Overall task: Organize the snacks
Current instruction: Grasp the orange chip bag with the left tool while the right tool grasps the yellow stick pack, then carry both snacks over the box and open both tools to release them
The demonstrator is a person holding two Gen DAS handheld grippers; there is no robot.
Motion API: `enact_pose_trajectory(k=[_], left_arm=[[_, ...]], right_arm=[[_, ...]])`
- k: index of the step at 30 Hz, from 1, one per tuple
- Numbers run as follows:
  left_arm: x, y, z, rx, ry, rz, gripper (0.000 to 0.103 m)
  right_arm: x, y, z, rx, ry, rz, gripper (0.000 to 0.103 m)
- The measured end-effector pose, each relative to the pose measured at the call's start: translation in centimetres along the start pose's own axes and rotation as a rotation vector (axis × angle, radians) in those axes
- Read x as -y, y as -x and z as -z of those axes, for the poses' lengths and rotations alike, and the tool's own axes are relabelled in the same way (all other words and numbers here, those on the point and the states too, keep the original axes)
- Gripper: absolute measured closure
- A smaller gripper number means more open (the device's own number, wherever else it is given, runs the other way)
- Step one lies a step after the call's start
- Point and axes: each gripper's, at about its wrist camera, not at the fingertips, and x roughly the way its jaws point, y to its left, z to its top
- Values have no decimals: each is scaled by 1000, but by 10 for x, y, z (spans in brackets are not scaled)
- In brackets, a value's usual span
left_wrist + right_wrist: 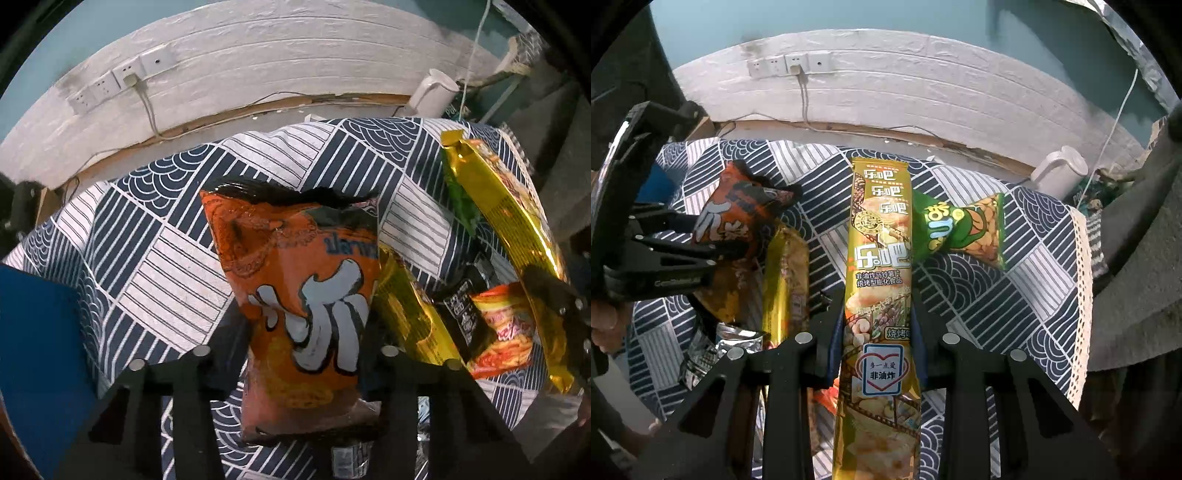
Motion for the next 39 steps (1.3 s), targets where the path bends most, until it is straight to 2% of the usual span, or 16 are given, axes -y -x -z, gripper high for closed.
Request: enact_pose_trajectory(k=[3, 6, 17, 39], left_arm=[[-1, 5, 5, 17, -17, -39, 57], [-5, 14, 9, 26, -16, -40, 57], [-14, 72, 24, 163, -77, -107, 57], [-53, 171, 94, 310, -119, -211, 57]], right_arm=[[-2, 2, -1, 3, 3, -6, 73], [-7, 7, -1, 10, 15, -9, 73], [-27, 32, -3, 50, 33, -25, 74], [-100, 92, 6, 130, 151, -47, 74]])
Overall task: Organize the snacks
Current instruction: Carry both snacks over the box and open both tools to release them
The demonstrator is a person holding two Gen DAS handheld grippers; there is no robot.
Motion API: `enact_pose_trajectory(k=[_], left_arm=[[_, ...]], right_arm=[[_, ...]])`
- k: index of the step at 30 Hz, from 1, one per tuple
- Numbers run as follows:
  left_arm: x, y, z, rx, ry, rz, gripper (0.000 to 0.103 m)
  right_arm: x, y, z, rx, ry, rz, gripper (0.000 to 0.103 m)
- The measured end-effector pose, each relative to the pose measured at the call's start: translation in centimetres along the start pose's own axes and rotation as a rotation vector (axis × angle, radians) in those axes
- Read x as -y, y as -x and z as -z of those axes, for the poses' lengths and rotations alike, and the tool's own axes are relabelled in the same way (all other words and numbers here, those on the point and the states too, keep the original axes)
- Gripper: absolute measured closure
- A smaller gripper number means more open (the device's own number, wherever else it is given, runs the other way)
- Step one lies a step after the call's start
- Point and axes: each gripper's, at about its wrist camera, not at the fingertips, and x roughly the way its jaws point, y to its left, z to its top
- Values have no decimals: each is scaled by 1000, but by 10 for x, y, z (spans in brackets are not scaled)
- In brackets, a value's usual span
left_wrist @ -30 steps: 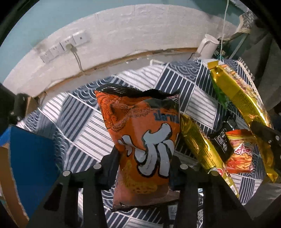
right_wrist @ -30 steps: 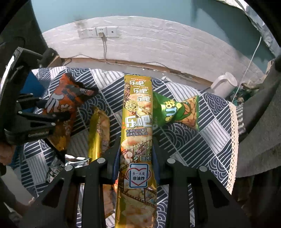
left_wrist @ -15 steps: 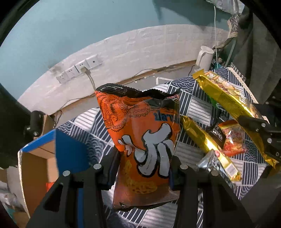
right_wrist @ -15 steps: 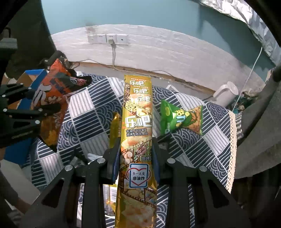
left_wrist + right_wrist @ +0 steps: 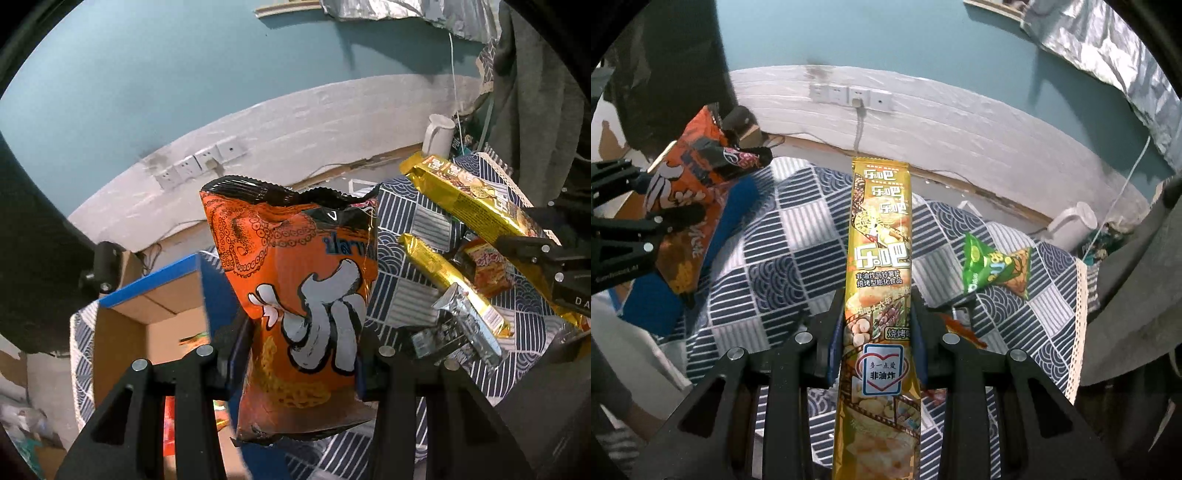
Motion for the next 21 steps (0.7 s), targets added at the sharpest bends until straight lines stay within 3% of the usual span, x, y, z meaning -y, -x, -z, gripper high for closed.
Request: enact_pose_trajectory(k=[13, 21], left_arm=[[-54, 42, 33, 44, 39, -21, 57], [-95, 56, 54, 63, 102, -43, 57]], right_arm=[[-58, 29, -22, 57, 97, -46, 74], [-97, 25, -42, 60, 145, -93, 74]])
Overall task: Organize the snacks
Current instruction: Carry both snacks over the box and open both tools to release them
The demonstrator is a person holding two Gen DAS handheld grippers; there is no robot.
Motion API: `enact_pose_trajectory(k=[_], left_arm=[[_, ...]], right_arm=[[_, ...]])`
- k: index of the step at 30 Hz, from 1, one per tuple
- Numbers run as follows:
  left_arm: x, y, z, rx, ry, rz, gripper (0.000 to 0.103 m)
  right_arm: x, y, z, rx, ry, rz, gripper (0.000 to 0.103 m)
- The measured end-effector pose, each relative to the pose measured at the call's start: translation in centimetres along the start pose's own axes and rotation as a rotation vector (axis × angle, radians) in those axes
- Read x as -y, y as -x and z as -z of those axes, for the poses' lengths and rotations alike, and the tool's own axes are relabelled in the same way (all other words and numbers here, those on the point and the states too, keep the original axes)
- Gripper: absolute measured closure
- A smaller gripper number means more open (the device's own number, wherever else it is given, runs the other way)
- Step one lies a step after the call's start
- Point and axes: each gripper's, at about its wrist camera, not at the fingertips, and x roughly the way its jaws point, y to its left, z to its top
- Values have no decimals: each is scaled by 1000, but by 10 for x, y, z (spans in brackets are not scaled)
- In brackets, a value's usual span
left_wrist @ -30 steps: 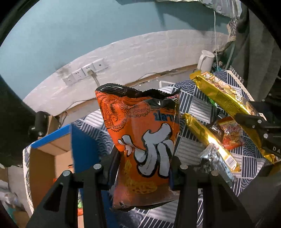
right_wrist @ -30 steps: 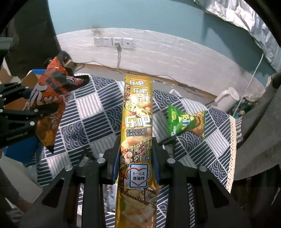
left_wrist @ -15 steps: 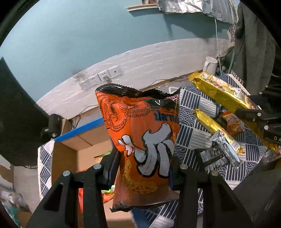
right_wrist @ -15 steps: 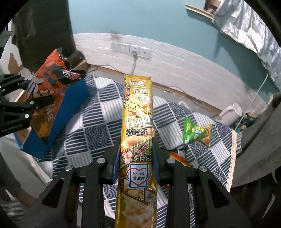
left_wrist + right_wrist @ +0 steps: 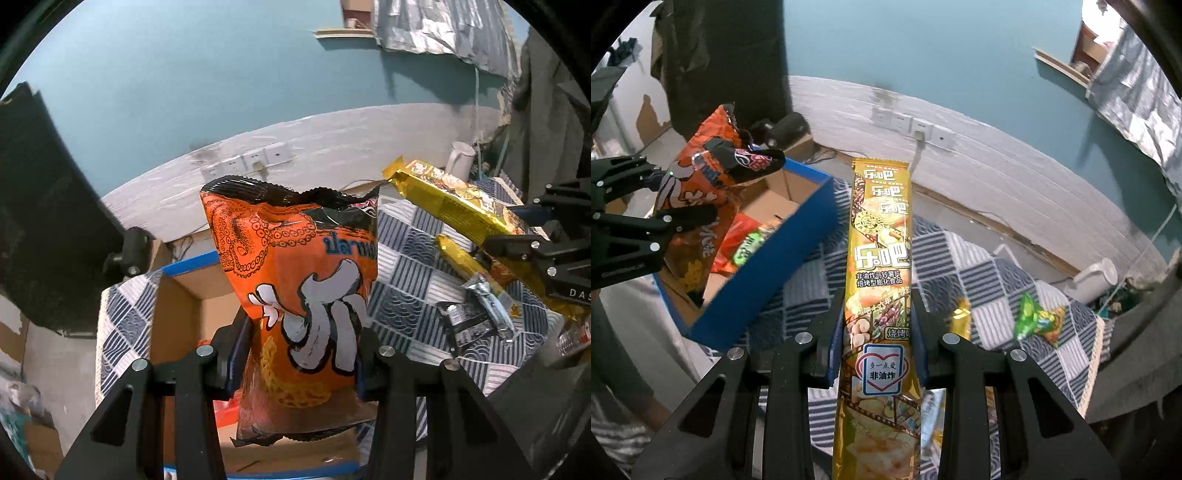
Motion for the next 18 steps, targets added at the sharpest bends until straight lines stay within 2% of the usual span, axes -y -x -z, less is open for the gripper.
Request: enact_pose_trajectory(k=[18], left_arm=[[-88, -19, 44, -59, 133, -61, 57]], right_arm=[[-95, -57, -65, -57, 91, -118, 73]])
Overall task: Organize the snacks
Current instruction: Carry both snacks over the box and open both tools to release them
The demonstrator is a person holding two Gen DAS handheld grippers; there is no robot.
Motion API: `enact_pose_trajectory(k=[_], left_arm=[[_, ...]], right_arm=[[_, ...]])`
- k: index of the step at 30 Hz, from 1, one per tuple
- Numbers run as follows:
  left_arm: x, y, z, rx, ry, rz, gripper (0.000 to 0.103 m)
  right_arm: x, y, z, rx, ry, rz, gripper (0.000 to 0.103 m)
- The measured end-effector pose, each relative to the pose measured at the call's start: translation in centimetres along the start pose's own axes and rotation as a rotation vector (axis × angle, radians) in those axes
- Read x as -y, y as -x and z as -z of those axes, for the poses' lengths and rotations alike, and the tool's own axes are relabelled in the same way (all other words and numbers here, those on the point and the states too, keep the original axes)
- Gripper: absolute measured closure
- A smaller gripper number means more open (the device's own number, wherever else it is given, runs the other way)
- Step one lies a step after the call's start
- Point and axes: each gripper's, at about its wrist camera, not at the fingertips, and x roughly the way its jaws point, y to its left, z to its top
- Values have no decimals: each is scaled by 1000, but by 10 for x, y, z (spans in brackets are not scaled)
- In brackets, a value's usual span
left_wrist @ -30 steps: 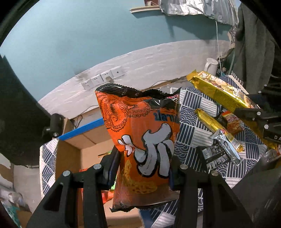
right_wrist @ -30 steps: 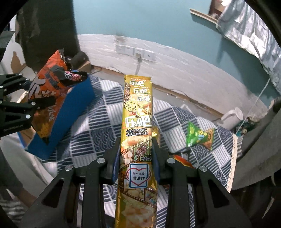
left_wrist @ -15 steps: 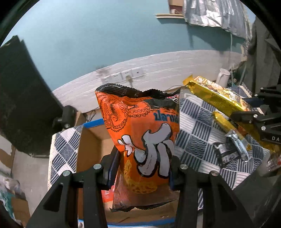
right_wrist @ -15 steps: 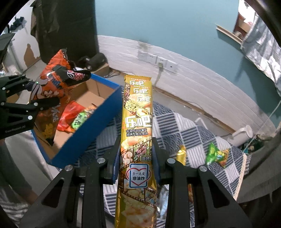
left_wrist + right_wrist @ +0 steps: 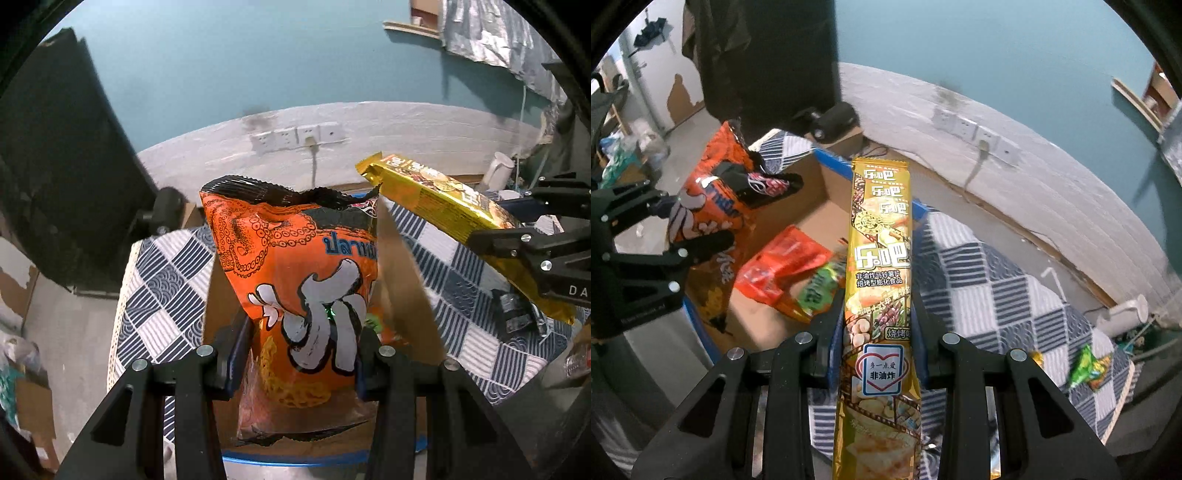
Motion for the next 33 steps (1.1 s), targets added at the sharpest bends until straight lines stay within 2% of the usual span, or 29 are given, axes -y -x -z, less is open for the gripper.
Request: enact_pose_trajectory(k=[6, 12, 18, 19, 21, 25, 27, 28, 33], left_arm=[[-15, -19, 7, -31, -1, -47, 57], [-24, -31, 9, -54, 16, -57, 57], [-30, -38, 10, -87, 27, -59, 55], [-31, -39, 11, -93, 29, -57, 55], [-31, -41, 12, -106, 33, -57, 55], [-31, -42, 13, -110, 31, -72, 47], [-29, -39, 12, -93, 19, -84, 36], [-27, -37, 11, -81, 13, -88, 34], [-17, -30, 7, -61, -10, -81, 32]], right_arm=[[-22, -27, -15, -45, 13, -35, 73], [-36, -46, -24, -79, 26, -36, 73], [-42, -56, -31, -92, 11, -73, 73], [-41, -56, -32, -84, 6, -83, 67], [-40, -52, -34, -70, -1, -86, 64], [-40, -47, -37, -56, -2, -73, 61], [-37, -44, -37, -50, -10, -72, 60], [-36, -43, -37, -49, -13, -73, 58], [-25, -37, -29, -40, -24, -57, 50]])
